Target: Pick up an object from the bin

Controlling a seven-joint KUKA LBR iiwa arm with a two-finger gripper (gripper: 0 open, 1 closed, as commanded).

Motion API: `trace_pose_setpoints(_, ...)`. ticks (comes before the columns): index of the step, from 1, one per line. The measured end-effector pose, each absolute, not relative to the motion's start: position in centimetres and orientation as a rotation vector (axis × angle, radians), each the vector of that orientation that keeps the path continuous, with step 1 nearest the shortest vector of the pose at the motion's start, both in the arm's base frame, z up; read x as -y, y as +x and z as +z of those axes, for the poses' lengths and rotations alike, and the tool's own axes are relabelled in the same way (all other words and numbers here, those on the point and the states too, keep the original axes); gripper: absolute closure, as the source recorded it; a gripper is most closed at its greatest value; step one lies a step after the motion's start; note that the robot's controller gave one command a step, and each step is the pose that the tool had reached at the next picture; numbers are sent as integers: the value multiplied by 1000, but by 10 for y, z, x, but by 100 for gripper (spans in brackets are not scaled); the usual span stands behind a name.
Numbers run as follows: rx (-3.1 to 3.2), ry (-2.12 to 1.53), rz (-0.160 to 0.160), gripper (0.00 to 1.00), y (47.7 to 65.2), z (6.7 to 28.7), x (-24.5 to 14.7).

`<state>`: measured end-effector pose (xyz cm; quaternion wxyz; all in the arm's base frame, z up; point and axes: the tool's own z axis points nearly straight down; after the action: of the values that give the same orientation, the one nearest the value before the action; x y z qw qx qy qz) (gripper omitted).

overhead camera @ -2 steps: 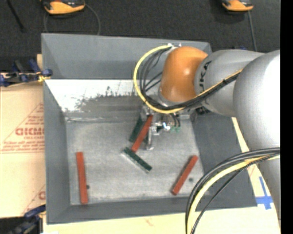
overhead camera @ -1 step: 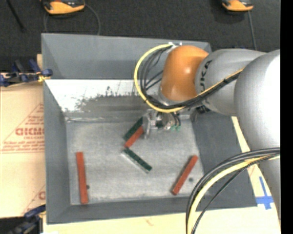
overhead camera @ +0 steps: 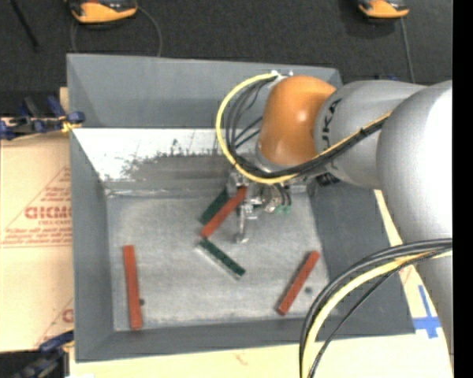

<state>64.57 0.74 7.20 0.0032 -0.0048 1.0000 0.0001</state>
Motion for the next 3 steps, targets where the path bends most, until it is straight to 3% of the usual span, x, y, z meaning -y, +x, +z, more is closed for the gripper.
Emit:
trace_pose_setpoints(1, -3125, -13, 0, 100, 649, 76, -7)
trace_pose_setpoints(2, -3135, -13, 1, 0, 646, 72, -8)
trace_pose_setpoints(3, -3113, -364, -3, 0, 642, 72, -6)
